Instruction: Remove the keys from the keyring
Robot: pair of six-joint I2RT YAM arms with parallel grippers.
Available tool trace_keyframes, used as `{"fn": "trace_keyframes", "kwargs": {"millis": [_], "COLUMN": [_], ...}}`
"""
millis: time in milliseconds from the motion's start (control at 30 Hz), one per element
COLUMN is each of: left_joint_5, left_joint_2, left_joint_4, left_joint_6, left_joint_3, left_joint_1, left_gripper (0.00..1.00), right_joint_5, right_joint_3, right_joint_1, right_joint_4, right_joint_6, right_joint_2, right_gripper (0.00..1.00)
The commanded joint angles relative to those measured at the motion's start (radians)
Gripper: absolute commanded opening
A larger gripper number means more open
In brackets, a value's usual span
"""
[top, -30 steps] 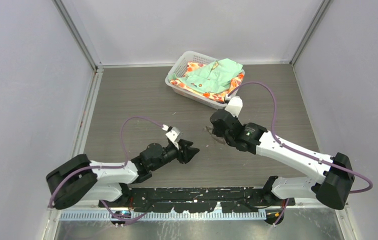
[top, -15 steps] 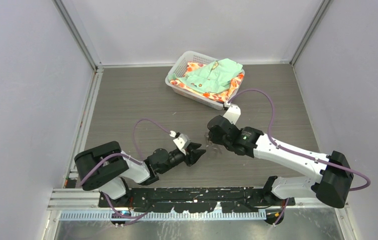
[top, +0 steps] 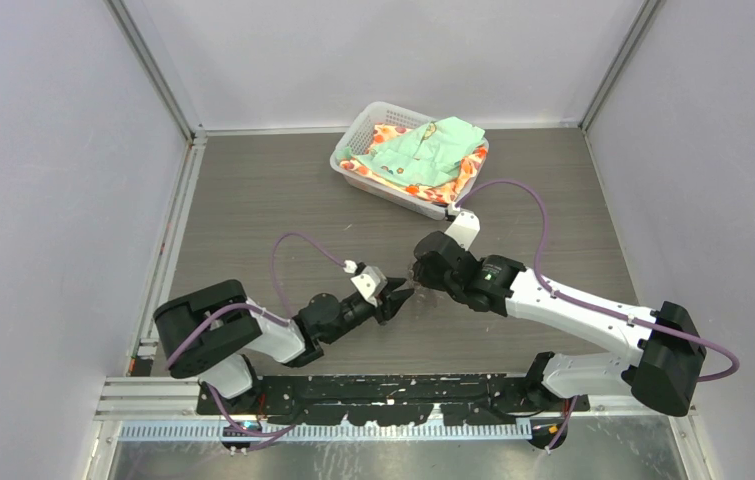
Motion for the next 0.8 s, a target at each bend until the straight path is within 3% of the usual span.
{"fn": "trace_keyframes", "kwargs": {"millis": [0, 767], "left_joint_5": [-0.027, -0.079], "left_joint_2": [0.008, 0.071], "left_joint_4": [0.079, 0.079], "left_joint_6": [0.012, 0.098], "left_joint_3": [0.039, 0.08], "left_joint_1": [-0.013, -0.015], "left_gripper": [0.32, 0.3], "right_joint_5": [0.023, 0.001], "right_joint_3": [0.001, -0.026], "right_joint_1": [0.003, 0.004], "right_joint_4": [0.046, 0.078], "right_joint_6": [0.02, 0.011], "right_joint_2": [-0.016, -0.032], "right_gripper": [0.01, 0.01]}}
